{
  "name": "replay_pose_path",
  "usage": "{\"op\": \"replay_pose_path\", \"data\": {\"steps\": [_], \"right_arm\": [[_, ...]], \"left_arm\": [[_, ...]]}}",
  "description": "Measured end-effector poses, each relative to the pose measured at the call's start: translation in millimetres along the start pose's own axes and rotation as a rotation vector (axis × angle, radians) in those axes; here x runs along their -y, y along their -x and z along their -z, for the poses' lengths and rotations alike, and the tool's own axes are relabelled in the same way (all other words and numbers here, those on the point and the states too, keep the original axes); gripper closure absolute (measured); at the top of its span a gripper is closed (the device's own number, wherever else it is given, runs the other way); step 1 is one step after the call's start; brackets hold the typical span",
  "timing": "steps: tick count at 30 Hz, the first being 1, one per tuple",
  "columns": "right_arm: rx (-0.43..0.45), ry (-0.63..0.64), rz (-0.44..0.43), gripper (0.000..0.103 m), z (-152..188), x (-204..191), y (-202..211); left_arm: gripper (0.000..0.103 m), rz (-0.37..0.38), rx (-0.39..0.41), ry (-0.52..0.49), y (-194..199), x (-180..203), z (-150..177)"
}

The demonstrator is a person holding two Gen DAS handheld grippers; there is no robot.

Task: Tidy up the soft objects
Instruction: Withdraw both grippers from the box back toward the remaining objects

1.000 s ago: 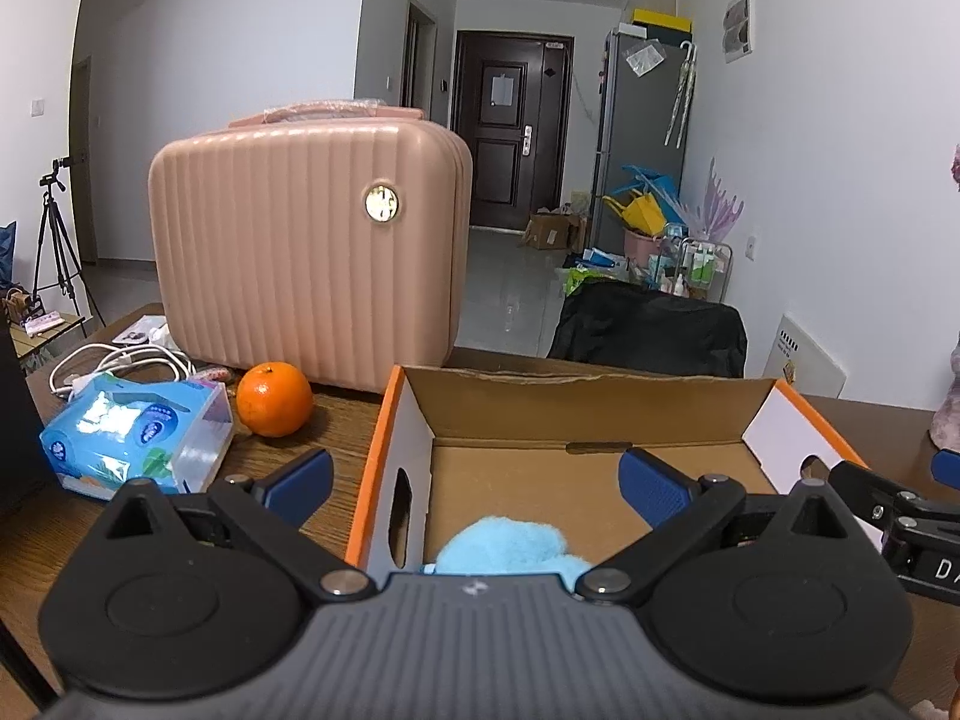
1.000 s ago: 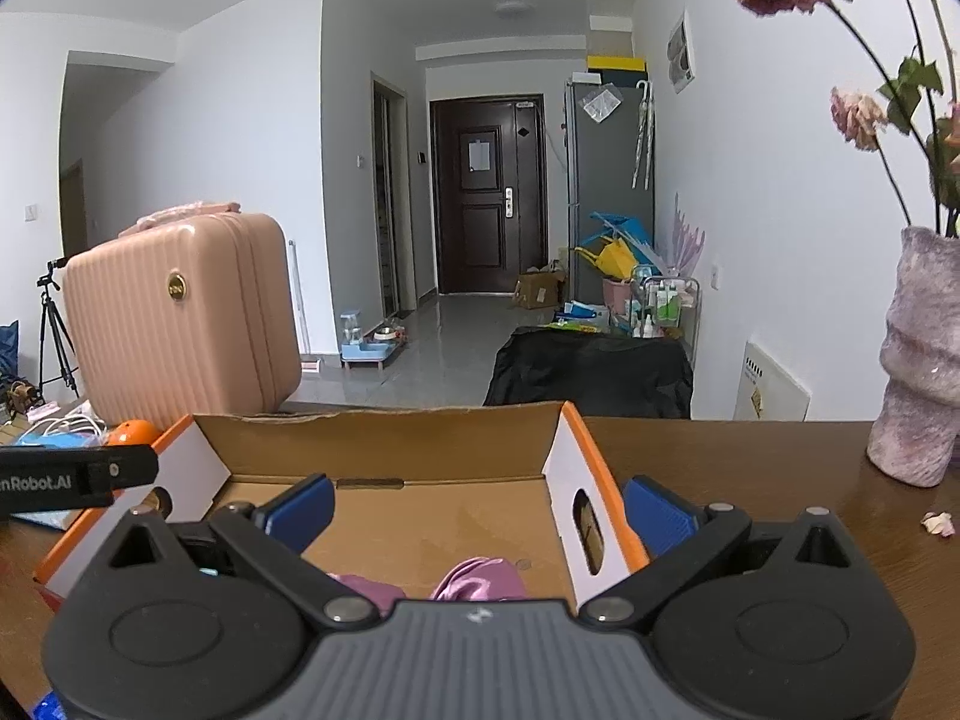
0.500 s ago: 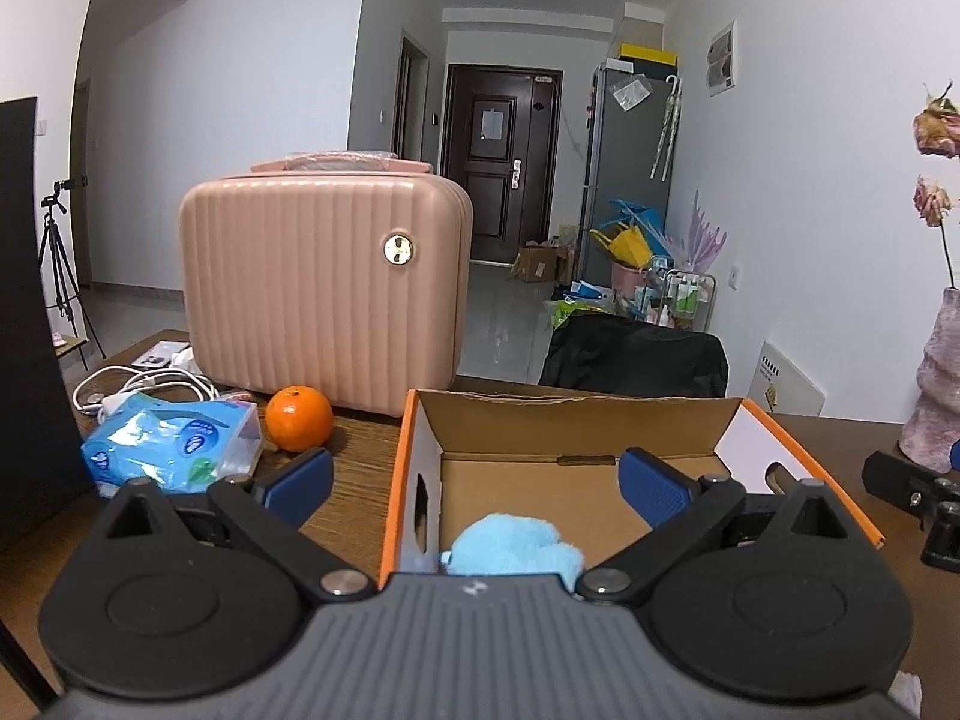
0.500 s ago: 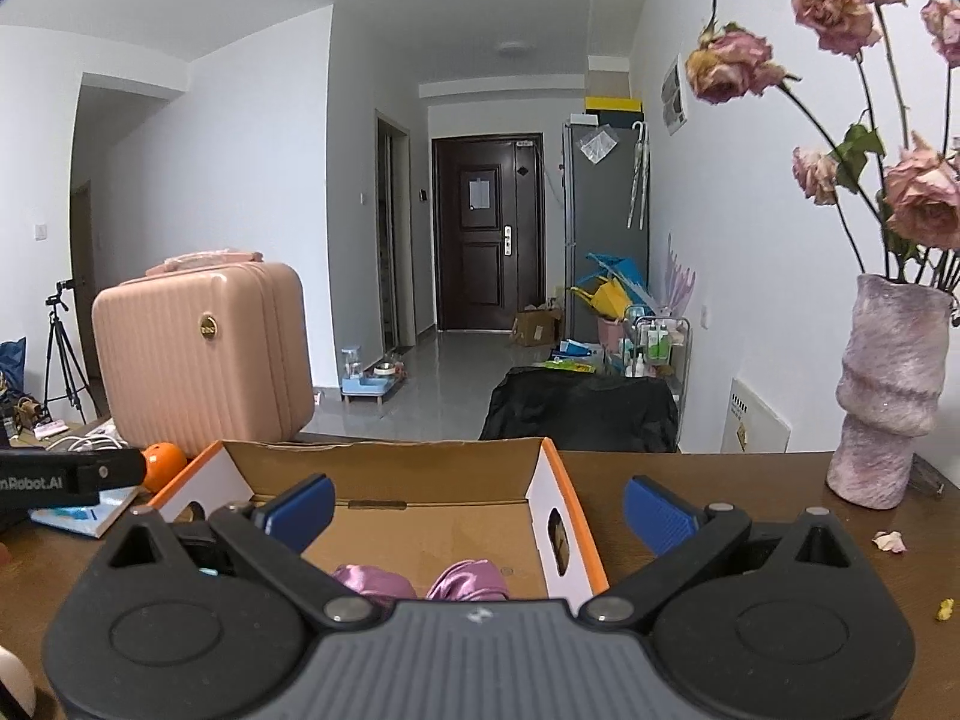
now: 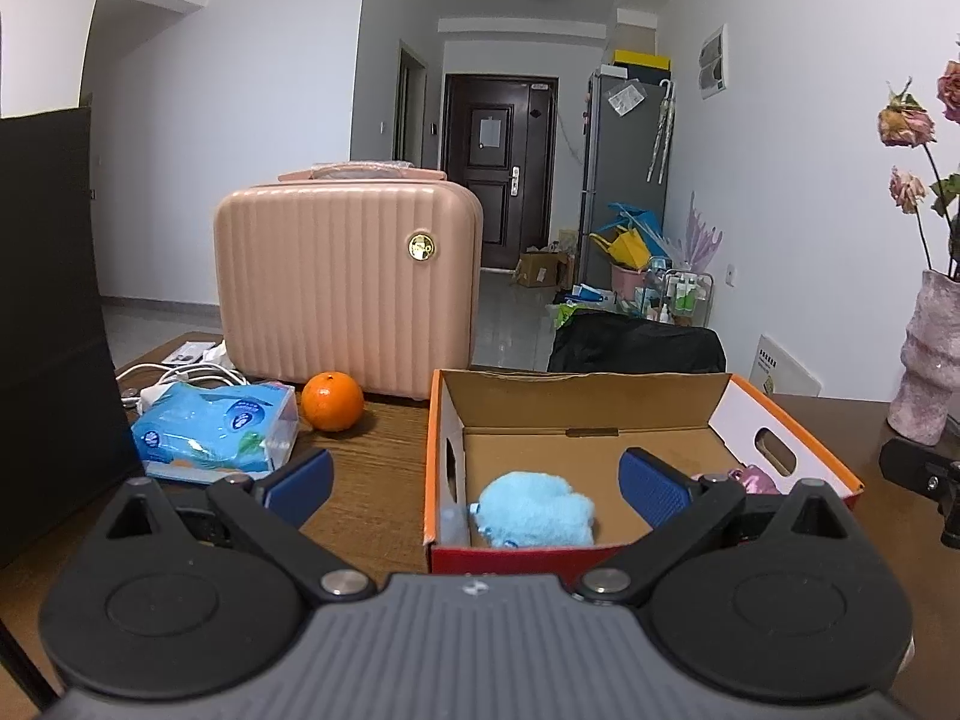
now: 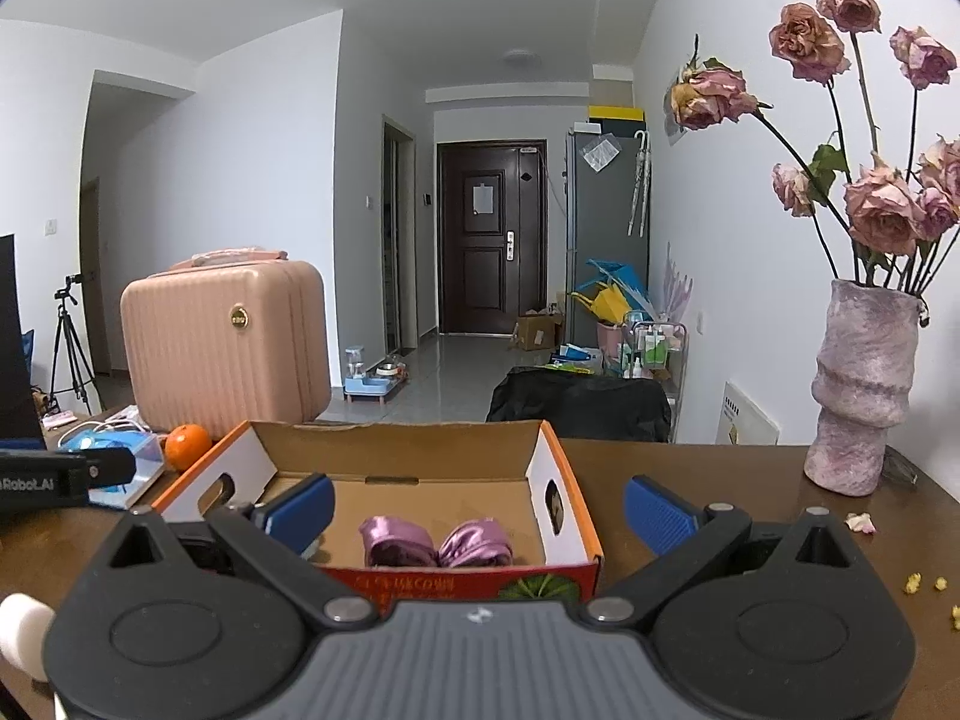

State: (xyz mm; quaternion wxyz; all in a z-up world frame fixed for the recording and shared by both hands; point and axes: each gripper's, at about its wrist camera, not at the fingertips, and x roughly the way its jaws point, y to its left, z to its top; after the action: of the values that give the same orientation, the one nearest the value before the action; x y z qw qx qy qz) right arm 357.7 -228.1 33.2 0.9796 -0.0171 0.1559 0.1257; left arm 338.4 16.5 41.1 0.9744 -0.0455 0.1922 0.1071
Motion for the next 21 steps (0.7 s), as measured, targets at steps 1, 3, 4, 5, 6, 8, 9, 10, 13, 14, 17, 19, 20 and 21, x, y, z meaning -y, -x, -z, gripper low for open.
{"op": "replay_pose_path", "data": {"steps": [1,3,4,5,6,8,9,10,13,14,17,19,20,21], "right_arm": [[-0.001,-0.001,0.000,0.000,2,0,3],[0.000,-0.005,-0.003,0.000,5,-1,9],[0.000,-0.005,-0.003,0.000,7,-3,13],[0.001,-0.006,-0.002,0.000,8,-3,15],[0.002,-0.007,-0.001,0.000,11,-5,19],[0.006,-0.008,0.002,0.000,15,-7,27],[0.007,-0.007,0.005,0.000,17,-8,30],[0.009,-0.005,0.008,0.000,19,-8,34],[0.017,-0.004,0.013,0.000,23,-10,45],[0.019,-0.004,0.013,0.000,23,-11,49],[0.026,-0.001,0.016,0.000,28,-15,61],[0.033,0.001,0.018,0.000,33,-17,71],[0.035,0.000,0.018,0.000,35,-18,75],[0.037,-0.002,0.017,0.000,37,-18,80]], "left_arm": [[0.000,0.000,0.005,-0.003,4,-1,2],[0.000,0.004,0.015,-0.007,12,-2,6],[0.000,0.007,0.017,-0.008,16,-2,8],[0.000,0.011,0.018,-0.009,20,-2,10],[0.000,0.016,0.019,-0.011,23,-3,12],[0.000,0.021,0.021,-0.015,31,-3,18],[0.000,0.023,0.021,-0.016,35,-3,20],[0.000,0.025,0.021,-0.016,38,-4,22],[0.000,0.038,0.016,-0.017,49,-5,29],[0.000,0.042,0.016,-0.019,52,-5,31],[0.000,0.047,0.018,-0.028,62,-6,36],[0.000,0.055,0.020,-0.029,69,-7,39],[0.000,0.059,0.019,-0.028,72,-7,41],[0.000,0.064,0.019,-0.029,76,-7,42]]}}
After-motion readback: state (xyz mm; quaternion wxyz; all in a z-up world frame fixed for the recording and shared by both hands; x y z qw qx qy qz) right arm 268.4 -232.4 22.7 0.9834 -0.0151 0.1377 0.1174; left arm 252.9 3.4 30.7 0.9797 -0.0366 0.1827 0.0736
